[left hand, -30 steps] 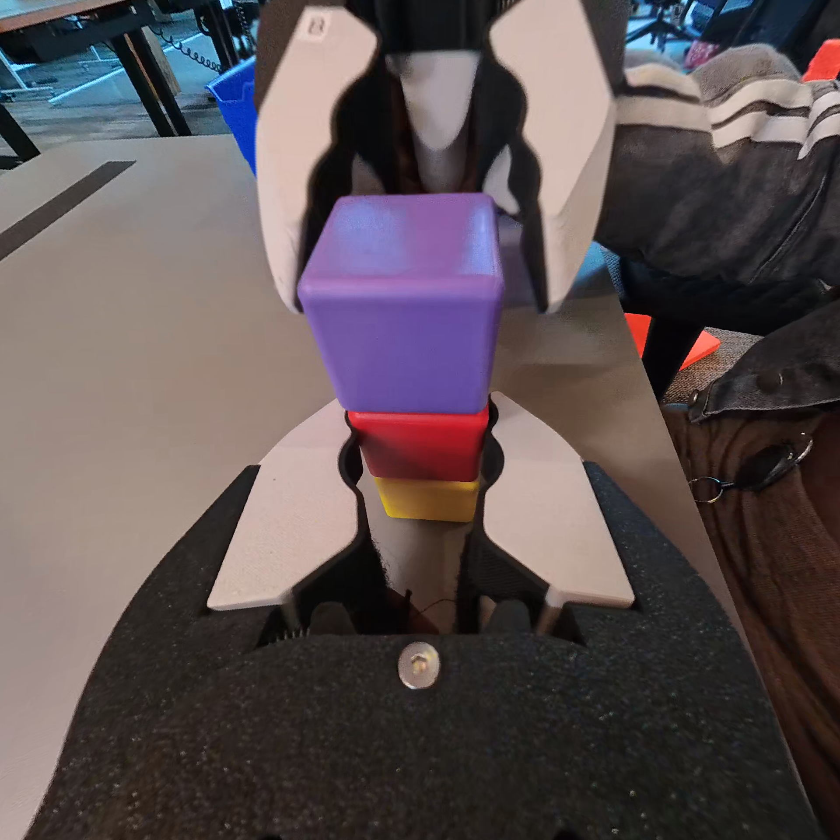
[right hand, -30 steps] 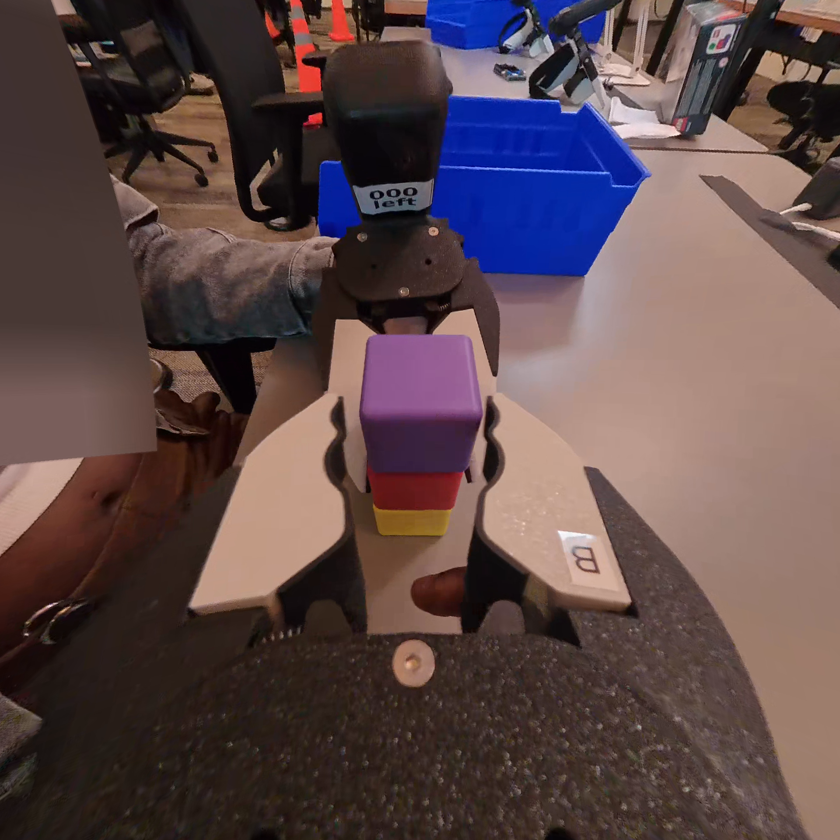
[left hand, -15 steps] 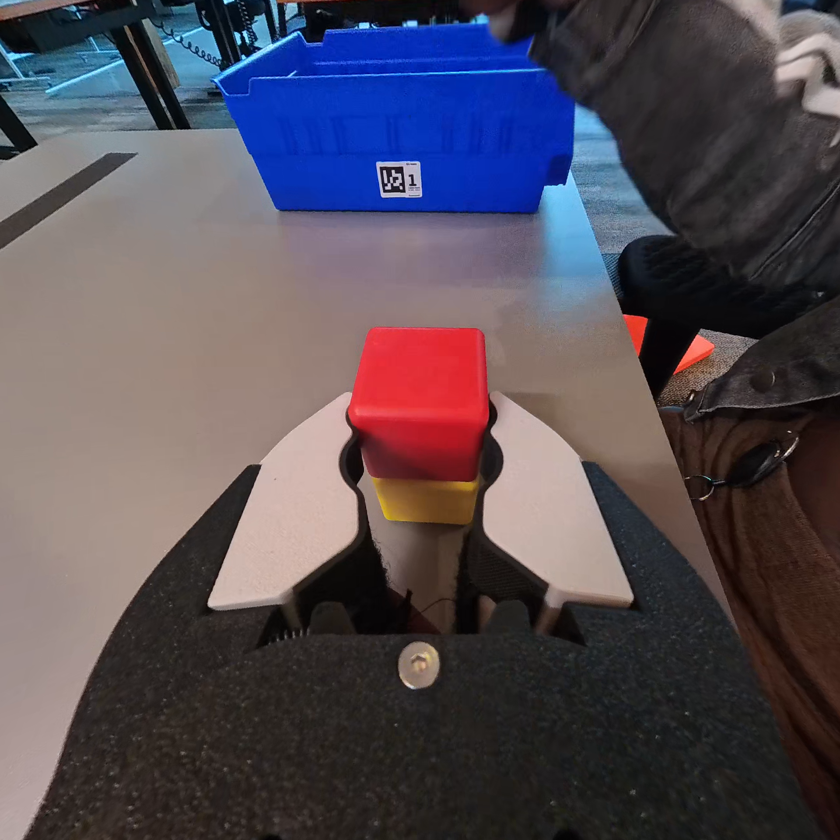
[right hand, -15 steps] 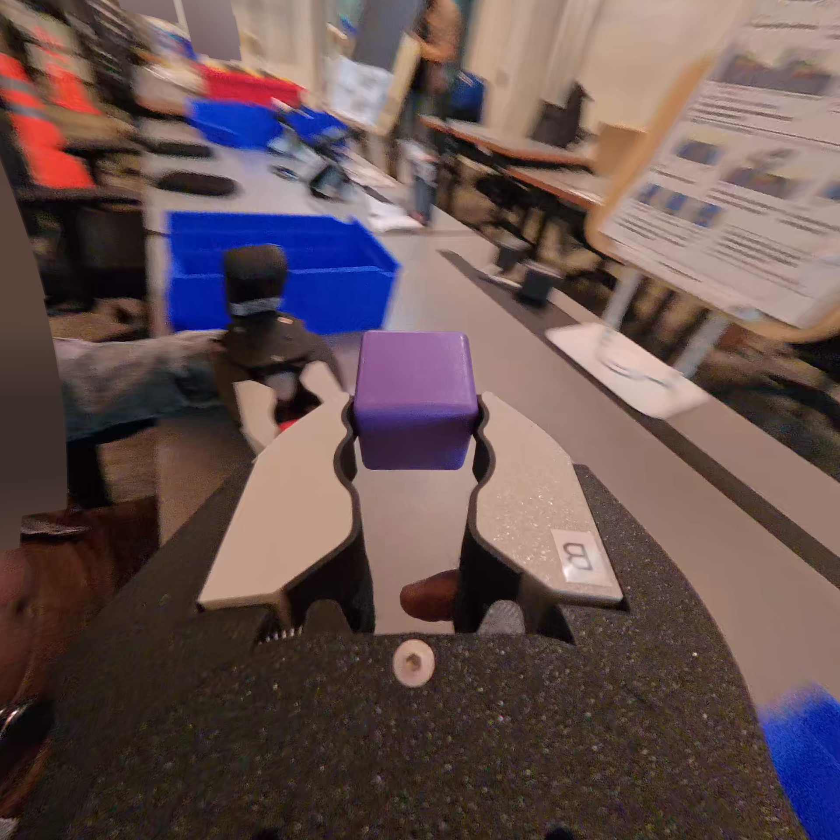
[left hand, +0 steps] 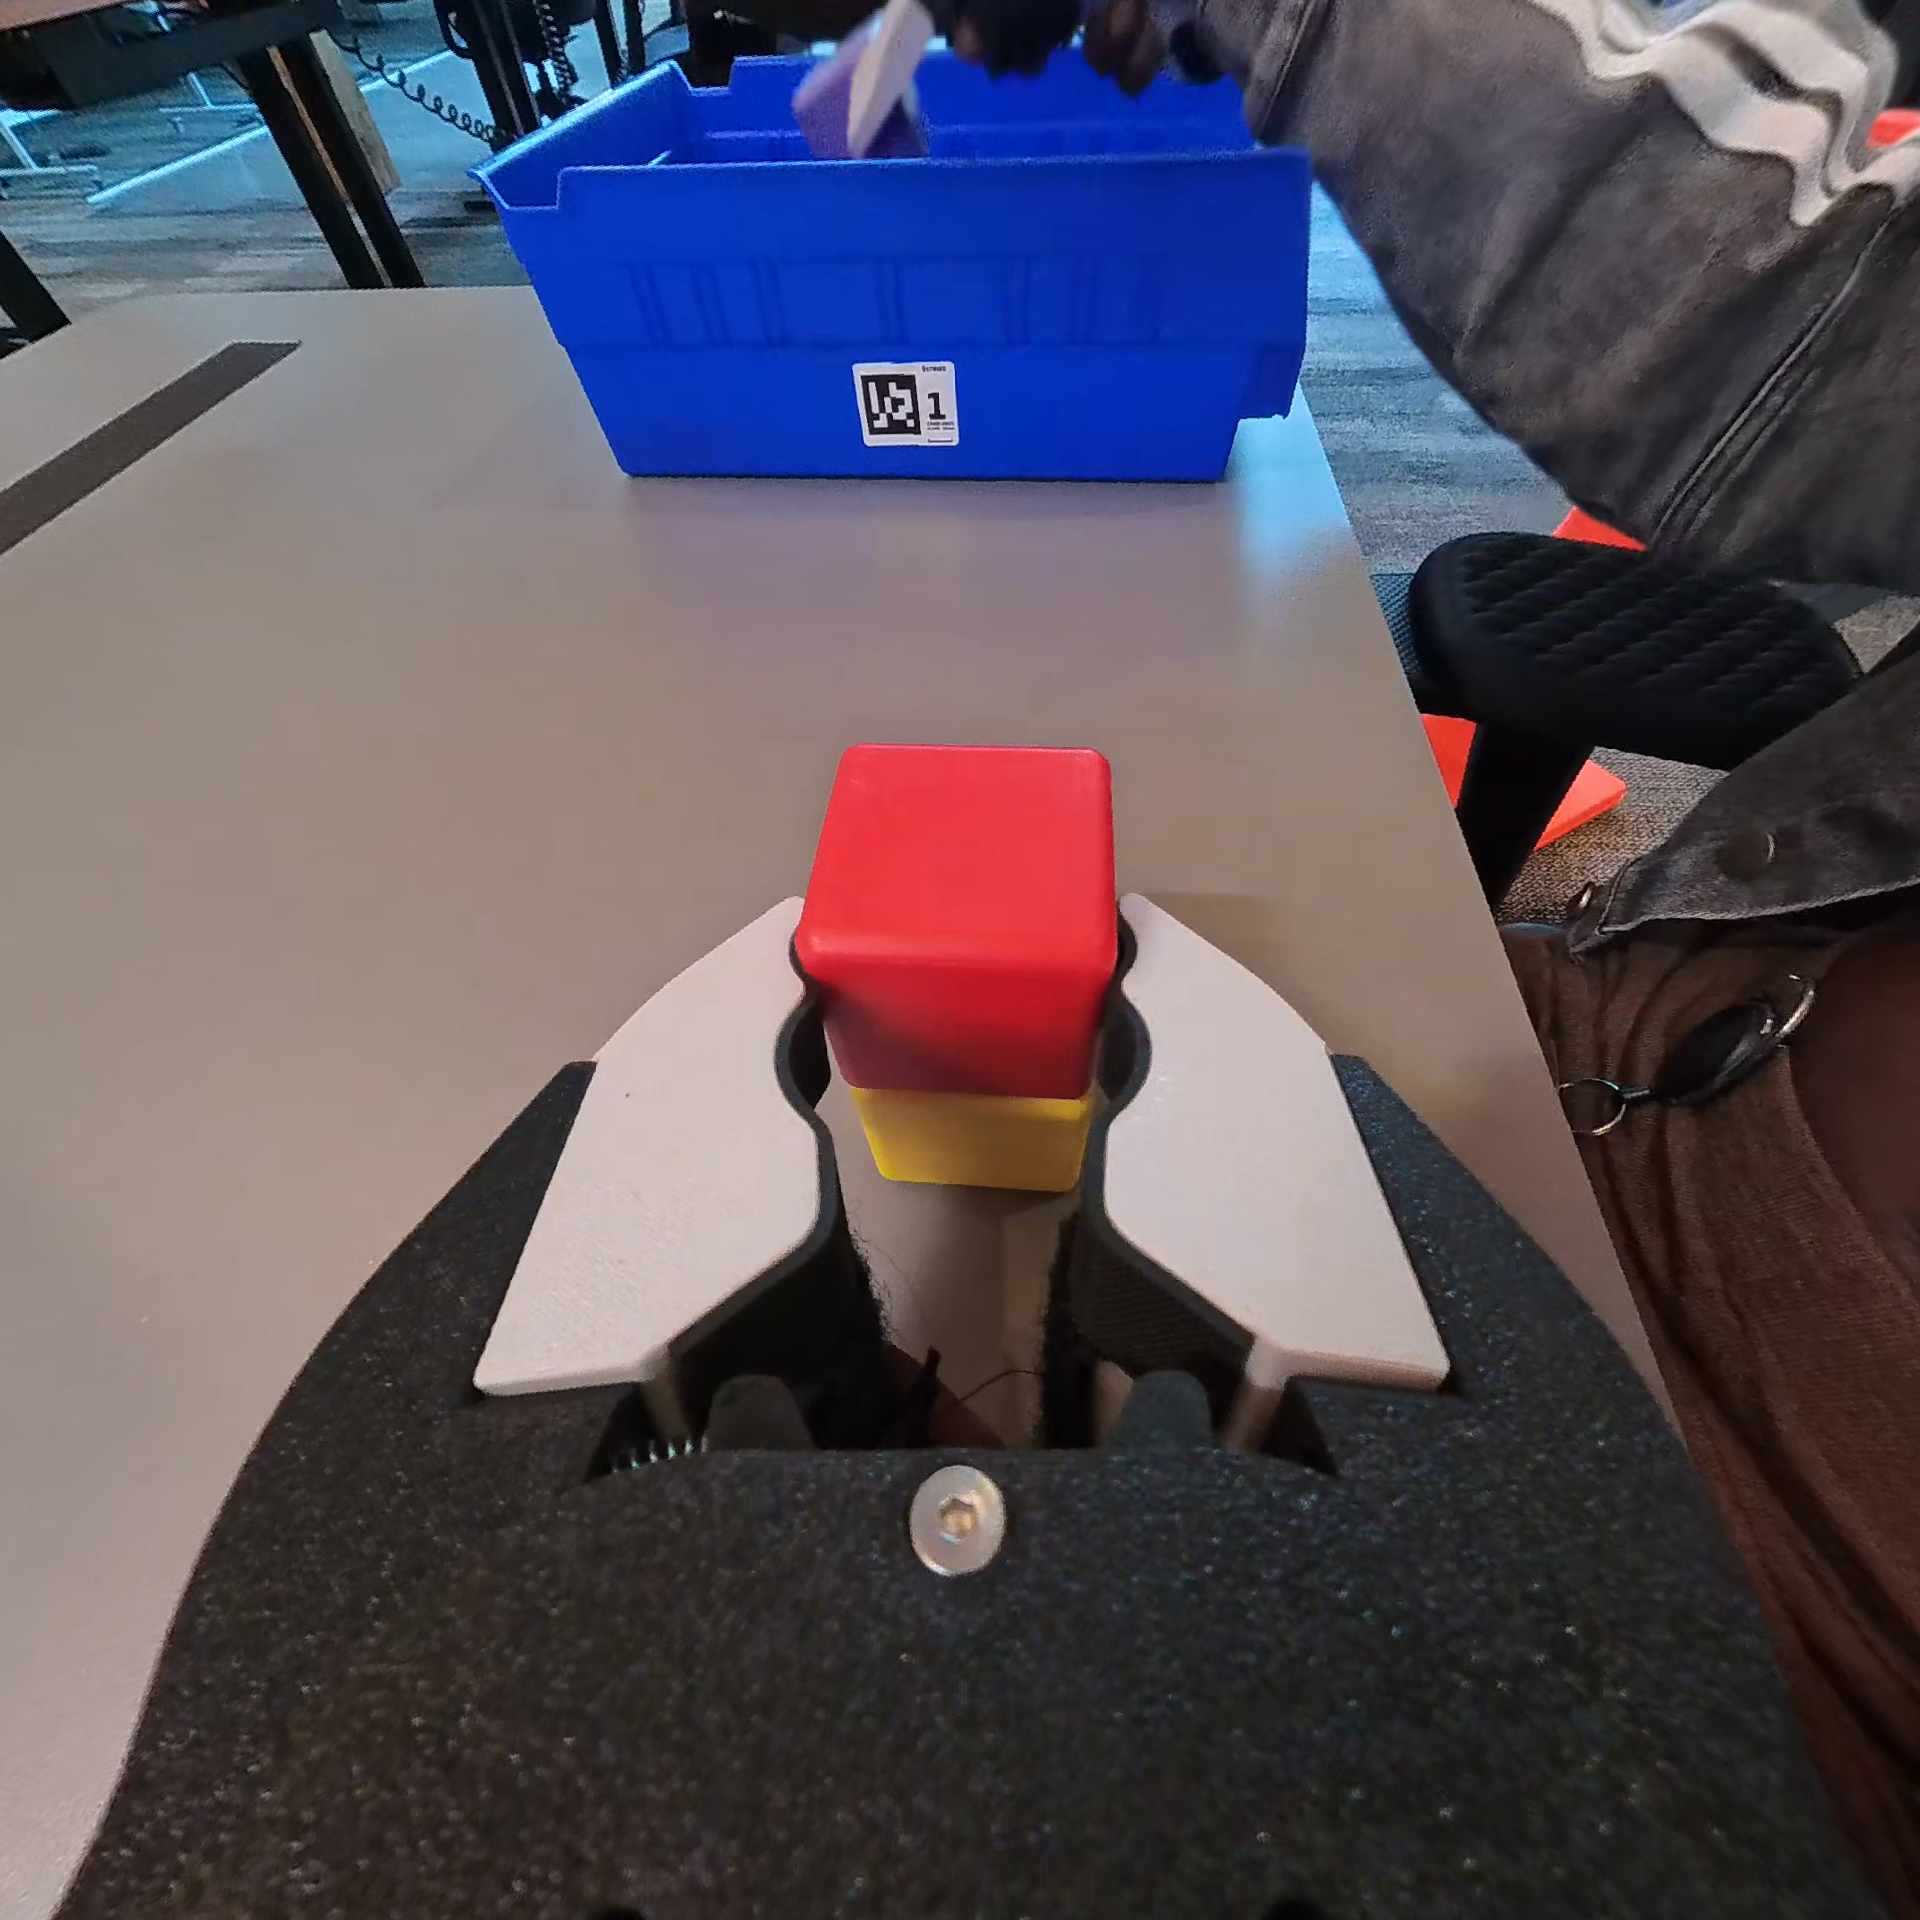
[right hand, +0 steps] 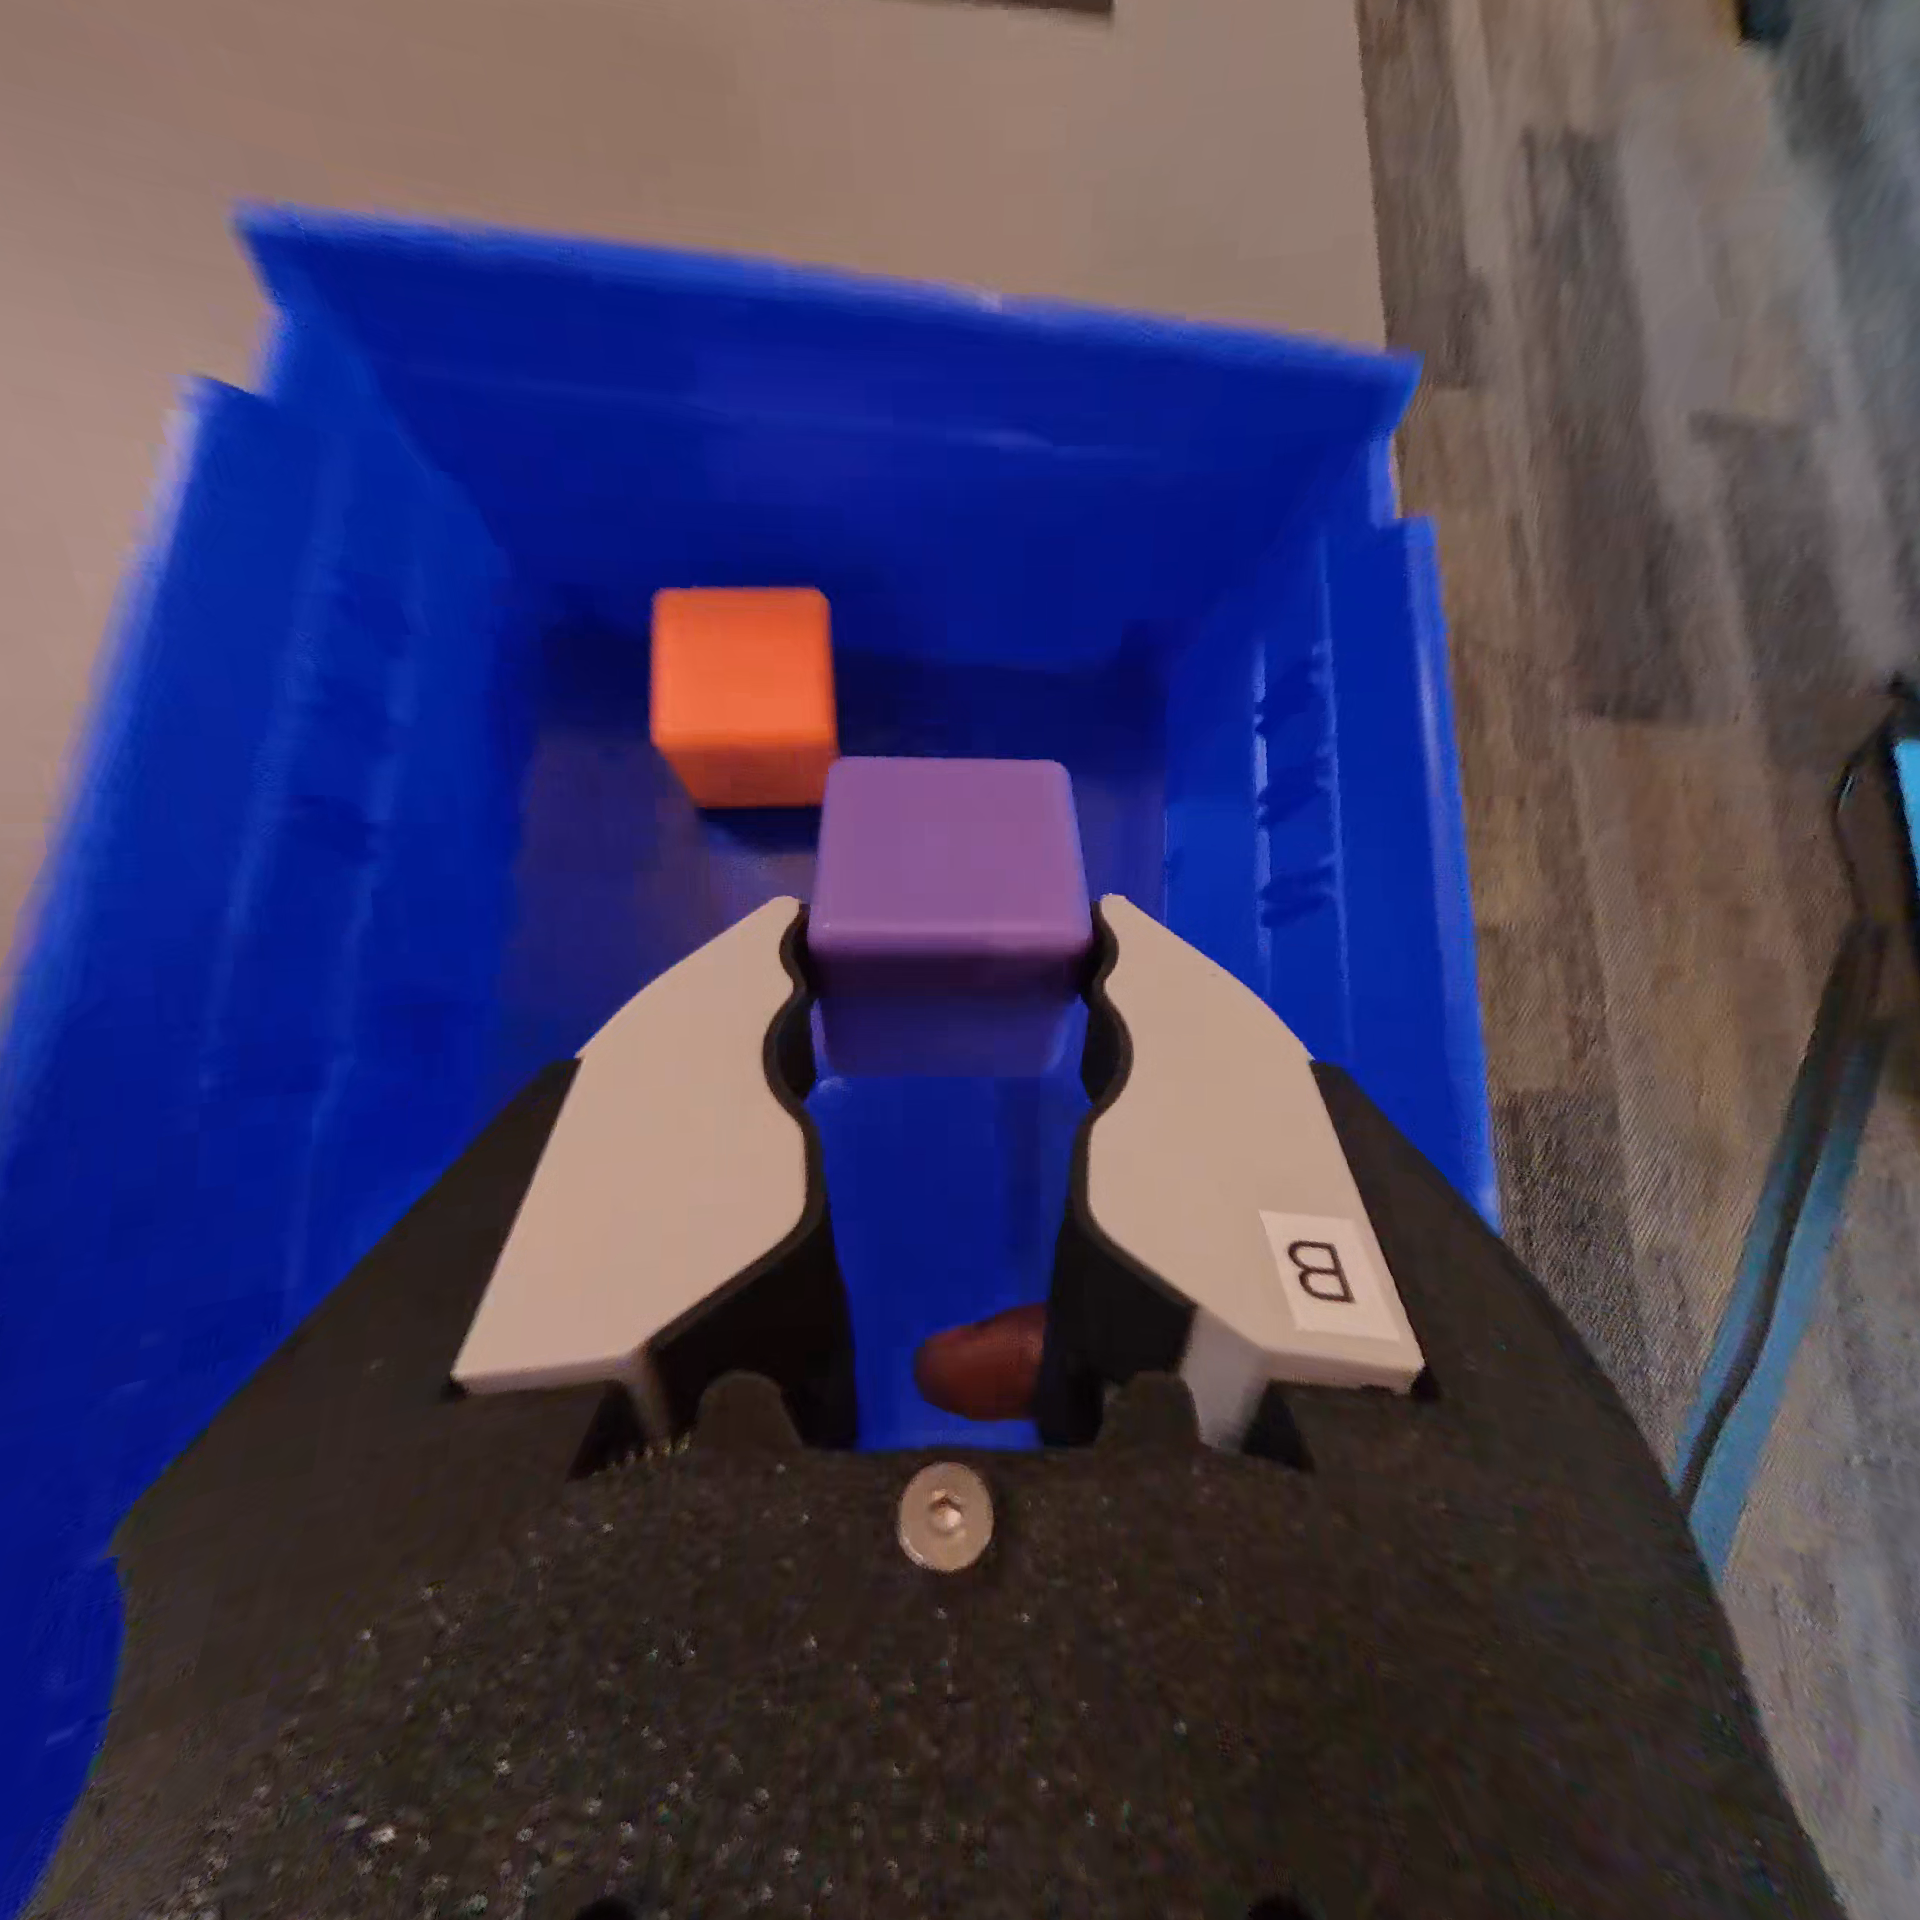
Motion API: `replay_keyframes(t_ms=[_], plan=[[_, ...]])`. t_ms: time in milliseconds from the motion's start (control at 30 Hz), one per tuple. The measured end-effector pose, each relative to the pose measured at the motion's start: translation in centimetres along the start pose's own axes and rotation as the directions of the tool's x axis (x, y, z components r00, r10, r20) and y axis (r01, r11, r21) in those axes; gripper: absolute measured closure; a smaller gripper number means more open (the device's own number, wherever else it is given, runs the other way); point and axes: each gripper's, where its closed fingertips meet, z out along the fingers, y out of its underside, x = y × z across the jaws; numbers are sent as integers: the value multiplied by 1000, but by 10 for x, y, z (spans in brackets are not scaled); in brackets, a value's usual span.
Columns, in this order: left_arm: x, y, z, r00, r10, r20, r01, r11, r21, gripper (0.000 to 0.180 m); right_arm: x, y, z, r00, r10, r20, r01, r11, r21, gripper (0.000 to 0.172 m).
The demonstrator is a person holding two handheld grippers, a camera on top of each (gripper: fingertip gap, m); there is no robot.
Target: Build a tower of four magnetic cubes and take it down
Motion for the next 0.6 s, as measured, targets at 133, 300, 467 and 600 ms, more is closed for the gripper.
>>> replay_keyframes(t_ms=[133,300,467,600], plan=[[0,0,0,1000,-1,-3,1,1000,0,131,10,21,29,999,35,-34,-37,997,-70,122],[0,0,0,1000,0,-2,0,1000,0,131,16,34,46,998,46,-47,-51,993,-106,122],[0,0,0,1000,0,-2,0,1000,0,131,17,40,47,997,59,-39,-64,989,-132,122],[1,0,0,1000,5,-6,-5,1000,1,131,15,33,41,997,79,-24,-81,993,-86,107]])
